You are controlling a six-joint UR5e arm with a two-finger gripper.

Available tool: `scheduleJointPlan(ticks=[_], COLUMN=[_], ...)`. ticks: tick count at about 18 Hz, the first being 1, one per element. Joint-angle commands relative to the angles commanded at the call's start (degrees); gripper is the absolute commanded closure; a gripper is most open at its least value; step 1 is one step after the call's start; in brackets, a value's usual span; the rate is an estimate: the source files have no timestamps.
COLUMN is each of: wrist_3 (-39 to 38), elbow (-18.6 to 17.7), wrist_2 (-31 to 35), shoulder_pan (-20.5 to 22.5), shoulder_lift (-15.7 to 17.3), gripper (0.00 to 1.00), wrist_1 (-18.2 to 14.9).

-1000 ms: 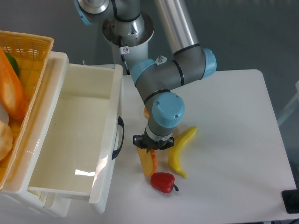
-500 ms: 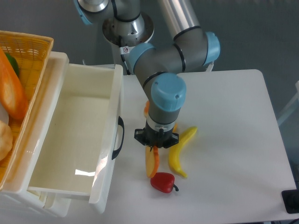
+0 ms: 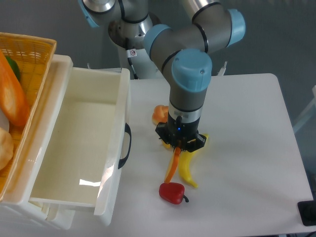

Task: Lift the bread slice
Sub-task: 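Raise the held bread slice higher above the banana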

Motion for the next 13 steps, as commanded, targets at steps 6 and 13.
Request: scheduleJointPlan(ticks=[6, 13], wrist_3=[4.14, 4.23], elbow=[-0.62, -1.23], wrist_2=[0.53, 0.44], shoulder_pan=[-0.09, 0.26], shoulder_lift=[0.09, 0.18], gripper=[0.97, 0.97], wrist_1=[-0.09, -0.09])
